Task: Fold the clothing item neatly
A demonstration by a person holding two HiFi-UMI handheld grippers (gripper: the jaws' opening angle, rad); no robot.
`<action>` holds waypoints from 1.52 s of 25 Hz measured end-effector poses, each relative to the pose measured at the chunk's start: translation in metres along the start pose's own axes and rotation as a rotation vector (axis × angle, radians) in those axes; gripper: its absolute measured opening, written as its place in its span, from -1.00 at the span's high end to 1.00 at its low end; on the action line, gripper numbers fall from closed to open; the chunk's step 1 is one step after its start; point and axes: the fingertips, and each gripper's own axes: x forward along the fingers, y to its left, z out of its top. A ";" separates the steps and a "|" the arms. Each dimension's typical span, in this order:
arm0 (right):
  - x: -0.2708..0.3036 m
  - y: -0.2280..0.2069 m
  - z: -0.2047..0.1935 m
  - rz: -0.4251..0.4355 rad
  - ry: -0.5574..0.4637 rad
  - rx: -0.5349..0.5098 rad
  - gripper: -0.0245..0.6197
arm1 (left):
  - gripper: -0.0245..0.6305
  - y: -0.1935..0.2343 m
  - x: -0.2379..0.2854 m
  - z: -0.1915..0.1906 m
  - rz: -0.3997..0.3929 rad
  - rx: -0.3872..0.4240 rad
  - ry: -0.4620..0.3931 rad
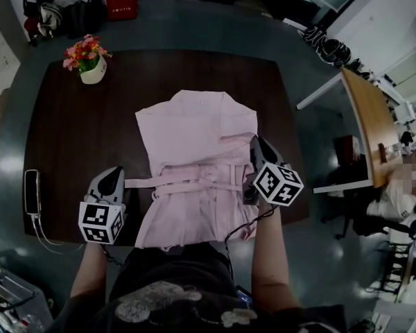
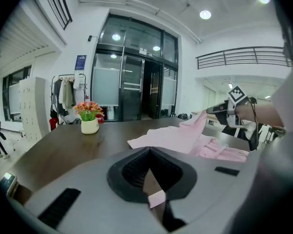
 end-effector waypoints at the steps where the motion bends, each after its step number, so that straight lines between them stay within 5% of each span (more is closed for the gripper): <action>1: 0.002 -0.014 -0.012 0.000 0.033 0.010 0.84 | 0.90 -0.010 0.004 0.002 0.006 -0.001 0.002; 6: 0.008 -0.067 -0.067 -0.024 0.179 -0.040 0.84 | 0.90 -0.055 0.031 0.009 0.023 0.013 0.017; 11: 0.005 -0.098 -0.068 -0.032 0.193 -0.082 0.84 | 0.90 -0.091 0.053 0.014 0.030 0.013 0.031; 17: 0.027 -0.029 -0.076 0.276 0.278 -0.500 0.67 | 0.90 -0.122 0.074 0.021 0.041 0.002 0.025; 22: 0.052 0.010 -0.125 0.440 0.427 -0.687 0.48 | 0.90 -0.140 0.083 0.020 0.055 -0.010 0.025; 27: 0.073 -0.001 -0.142 0.359 0.485 -0.792 0.50 | 0.90 -0.146 0.082 0.014 0.082 -0.033 0.032; 29: 0.077 -0.007 -0.133 0.324 0.448 -0.740 0.69 | 0.90 -0.147 0.080 0.011 0.090 -0.037 0.036; 33: 0.085 -0.042 -0.093 0.191 0.314 -0.620 0.70 | 0.90 -0.146 0.072 0.004 0.116 -0.051 0.048; 38: 0.094 -0.113 -0.079 0.026 0.285 -0.502 0.70 | 0.90 -0.142 0.061 -0.006 0.166 -0.057 0.075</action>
